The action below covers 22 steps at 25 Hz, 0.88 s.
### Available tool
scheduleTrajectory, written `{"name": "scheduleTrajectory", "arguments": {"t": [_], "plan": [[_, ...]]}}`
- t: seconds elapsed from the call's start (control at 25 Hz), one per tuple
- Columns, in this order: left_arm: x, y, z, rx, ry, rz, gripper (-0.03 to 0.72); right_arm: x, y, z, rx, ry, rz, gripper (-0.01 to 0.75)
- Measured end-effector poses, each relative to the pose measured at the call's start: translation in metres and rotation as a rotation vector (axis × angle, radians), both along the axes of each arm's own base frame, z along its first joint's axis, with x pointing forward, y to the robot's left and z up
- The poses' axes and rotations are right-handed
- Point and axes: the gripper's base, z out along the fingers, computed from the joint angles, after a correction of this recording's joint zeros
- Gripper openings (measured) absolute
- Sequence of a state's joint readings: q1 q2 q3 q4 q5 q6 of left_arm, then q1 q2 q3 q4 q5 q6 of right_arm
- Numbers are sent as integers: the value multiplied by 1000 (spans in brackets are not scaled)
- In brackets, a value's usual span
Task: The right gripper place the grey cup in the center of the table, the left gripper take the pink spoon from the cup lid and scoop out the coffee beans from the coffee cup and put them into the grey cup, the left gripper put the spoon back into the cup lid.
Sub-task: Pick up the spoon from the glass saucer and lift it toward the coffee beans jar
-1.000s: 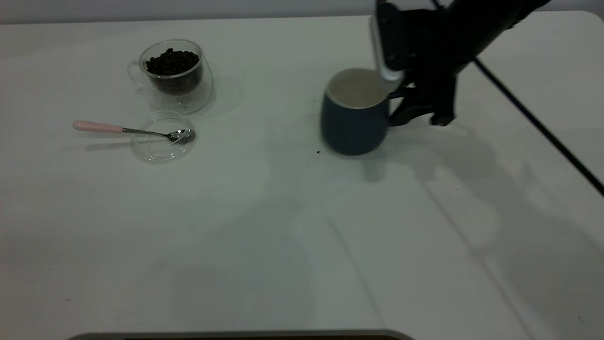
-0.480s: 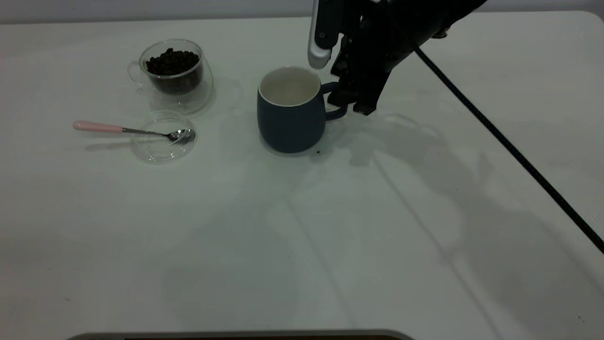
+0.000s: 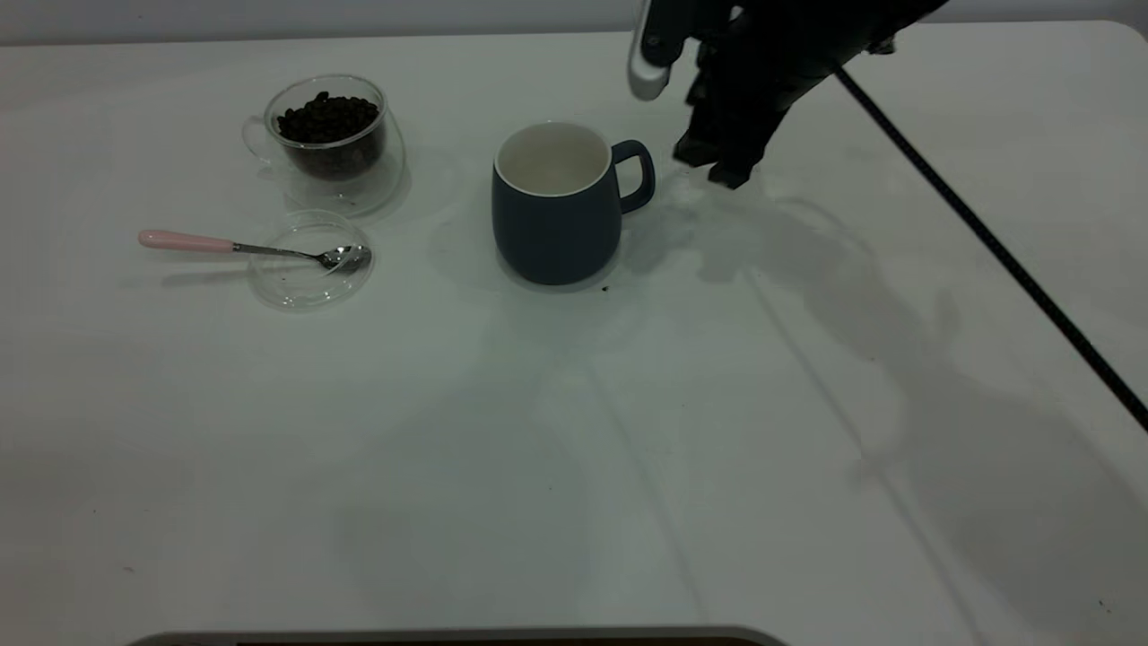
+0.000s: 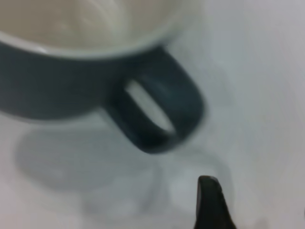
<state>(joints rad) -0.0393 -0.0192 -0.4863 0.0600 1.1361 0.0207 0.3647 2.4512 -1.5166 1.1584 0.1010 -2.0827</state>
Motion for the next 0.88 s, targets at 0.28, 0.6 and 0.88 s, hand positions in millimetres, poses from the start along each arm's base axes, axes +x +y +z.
{"name": "scheduleTrajectory", "arguments": {"t": [0.28,0.6,0.88], "plan": [[0,0,0,0,0,0,282,6,-16,1,116,44,-208,493],[0,0,0,0,0,0,282,-36,-53,100,546,150,-702,486],[0,0,0,1,0,-1,282,-158,-62,228,910,280,-599,405]]}}
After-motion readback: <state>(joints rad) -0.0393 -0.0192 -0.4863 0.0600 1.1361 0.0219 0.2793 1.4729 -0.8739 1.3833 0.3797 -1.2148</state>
